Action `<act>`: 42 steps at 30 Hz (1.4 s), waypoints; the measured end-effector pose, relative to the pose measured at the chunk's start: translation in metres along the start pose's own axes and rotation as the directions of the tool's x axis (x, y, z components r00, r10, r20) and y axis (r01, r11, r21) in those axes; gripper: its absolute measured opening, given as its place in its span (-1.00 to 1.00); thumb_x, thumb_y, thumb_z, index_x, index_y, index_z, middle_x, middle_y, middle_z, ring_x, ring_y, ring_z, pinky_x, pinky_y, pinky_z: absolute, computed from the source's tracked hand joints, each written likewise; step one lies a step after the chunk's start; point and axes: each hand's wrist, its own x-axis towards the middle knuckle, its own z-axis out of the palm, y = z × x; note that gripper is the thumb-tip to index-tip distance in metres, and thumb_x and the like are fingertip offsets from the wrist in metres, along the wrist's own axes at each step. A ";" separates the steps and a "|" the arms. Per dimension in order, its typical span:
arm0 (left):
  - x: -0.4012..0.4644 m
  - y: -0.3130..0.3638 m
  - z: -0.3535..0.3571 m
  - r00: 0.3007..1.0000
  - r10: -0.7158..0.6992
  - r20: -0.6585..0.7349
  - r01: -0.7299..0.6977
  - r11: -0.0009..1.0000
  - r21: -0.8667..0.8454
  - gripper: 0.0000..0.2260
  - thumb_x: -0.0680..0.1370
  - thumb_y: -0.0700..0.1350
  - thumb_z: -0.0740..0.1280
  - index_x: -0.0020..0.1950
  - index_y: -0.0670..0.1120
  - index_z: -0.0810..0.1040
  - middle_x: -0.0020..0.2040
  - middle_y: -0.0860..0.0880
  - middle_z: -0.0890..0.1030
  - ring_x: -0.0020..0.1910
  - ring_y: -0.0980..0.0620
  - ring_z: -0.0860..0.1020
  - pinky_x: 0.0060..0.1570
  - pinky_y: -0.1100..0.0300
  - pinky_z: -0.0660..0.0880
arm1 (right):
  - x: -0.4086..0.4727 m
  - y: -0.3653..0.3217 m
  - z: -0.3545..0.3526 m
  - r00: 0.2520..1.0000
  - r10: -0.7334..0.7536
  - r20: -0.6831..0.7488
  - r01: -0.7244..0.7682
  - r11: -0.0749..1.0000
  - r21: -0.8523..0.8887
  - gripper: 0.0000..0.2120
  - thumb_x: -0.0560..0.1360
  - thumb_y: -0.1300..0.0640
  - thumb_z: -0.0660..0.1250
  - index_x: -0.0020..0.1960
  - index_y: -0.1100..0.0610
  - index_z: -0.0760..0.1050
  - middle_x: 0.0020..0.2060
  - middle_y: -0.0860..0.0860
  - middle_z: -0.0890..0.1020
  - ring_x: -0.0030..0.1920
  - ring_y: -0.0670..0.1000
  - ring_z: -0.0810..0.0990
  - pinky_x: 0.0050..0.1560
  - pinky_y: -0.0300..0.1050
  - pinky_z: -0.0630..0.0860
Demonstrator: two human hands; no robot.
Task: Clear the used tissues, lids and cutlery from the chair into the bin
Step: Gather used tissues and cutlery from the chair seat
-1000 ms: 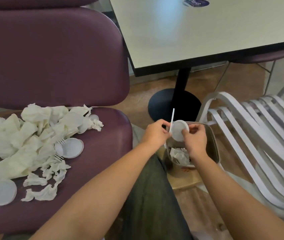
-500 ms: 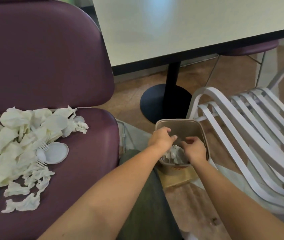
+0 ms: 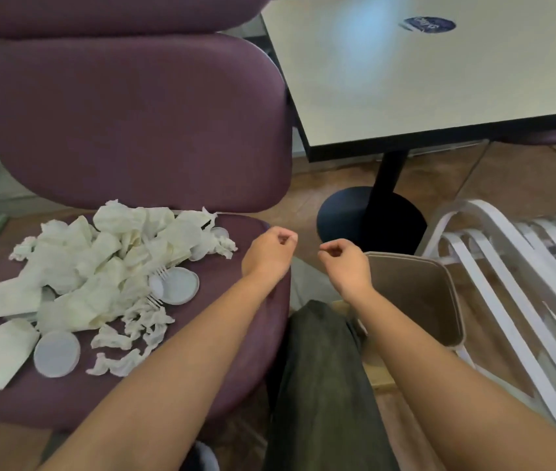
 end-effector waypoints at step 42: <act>0.017 -0.136 -0.125 0.984 -0.095 0.150 0.165 0.803 -0.573 -0.61 0.59 0.13 0.25 0.39 0.04 0.39 0.07 0.02 0.58 -0.11 0.09 0.58 -0.17 0.24 0.54 | -0.016 -0.103 0.175 0.914 -0.027 0.404 -0.222 0.801 0.557 -0.83 0.51 0.40 0.28 0.03 0.19 0.48 -0.16 0.19 0.66 -0.24 0.09 0.63 -0.20 -0.10 0.61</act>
